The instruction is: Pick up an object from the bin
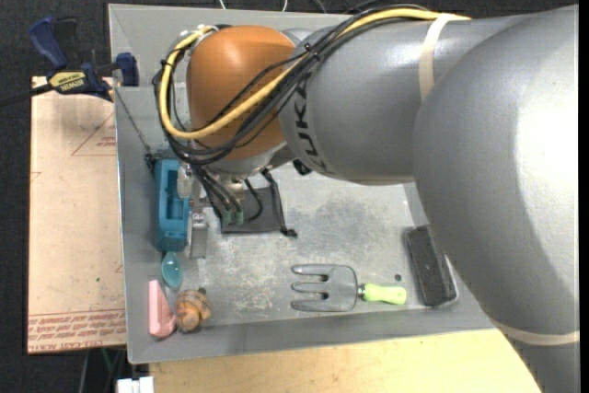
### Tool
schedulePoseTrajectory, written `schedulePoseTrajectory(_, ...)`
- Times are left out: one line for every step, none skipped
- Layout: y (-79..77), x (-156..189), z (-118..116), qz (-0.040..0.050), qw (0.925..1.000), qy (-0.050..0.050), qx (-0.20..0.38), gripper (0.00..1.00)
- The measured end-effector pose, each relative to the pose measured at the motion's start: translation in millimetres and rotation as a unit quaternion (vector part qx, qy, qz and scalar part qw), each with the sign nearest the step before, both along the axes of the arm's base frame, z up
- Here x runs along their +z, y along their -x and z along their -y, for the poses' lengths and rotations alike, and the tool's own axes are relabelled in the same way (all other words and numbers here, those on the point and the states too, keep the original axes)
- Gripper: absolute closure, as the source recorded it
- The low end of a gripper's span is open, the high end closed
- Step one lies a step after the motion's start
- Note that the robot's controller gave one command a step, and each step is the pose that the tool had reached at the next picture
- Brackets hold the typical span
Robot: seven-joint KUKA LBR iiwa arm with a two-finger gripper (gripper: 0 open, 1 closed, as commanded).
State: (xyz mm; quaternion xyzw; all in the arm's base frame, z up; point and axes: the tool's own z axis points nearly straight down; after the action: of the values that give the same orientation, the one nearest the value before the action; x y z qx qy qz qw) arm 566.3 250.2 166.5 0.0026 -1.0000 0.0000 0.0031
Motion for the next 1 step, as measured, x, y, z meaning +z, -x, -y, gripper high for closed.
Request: schedulePoseTrajectory(-1.9,5.2,1.4,0.0034,1.0000,-0.001,-0.002,0.00)
